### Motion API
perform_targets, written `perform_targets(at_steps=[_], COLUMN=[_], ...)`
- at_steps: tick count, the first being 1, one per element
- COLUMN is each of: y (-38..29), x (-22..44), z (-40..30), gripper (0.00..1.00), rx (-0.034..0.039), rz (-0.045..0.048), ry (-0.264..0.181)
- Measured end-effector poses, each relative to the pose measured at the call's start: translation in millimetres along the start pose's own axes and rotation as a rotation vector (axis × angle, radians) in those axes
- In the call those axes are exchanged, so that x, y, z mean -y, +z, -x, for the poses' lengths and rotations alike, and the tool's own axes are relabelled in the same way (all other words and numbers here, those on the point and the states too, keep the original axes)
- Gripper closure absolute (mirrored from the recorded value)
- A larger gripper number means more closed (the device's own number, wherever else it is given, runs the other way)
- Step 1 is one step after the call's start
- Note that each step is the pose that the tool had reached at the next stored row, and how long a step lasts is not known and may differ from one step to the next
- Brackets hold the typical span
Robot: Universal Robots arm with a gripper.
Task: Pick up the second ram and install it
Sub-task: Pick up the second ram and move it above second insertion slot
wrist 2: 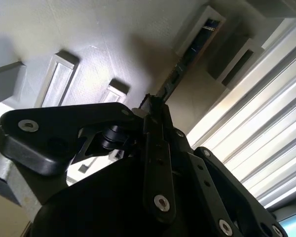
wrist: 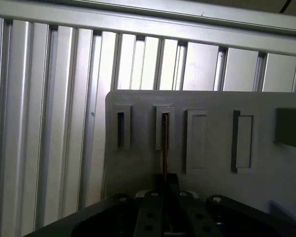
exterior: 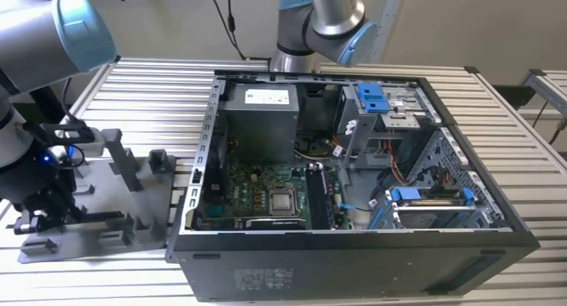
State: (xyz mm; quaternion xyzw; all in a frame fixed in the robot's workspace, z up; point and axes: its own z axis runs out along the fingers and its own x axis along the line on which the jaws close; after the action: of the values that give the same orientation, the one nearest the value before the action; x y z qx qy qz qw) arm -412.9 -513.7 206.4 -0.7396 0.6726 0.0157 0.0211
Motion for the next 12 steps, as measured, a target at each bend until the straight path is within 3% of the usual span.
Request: perform_targets(at_steps=[12], y=[-13.6], x=[0.2], z=[0.7], gripper=[0.86], rx=[0.0], rz=[-0.0003], ry=[0.006])
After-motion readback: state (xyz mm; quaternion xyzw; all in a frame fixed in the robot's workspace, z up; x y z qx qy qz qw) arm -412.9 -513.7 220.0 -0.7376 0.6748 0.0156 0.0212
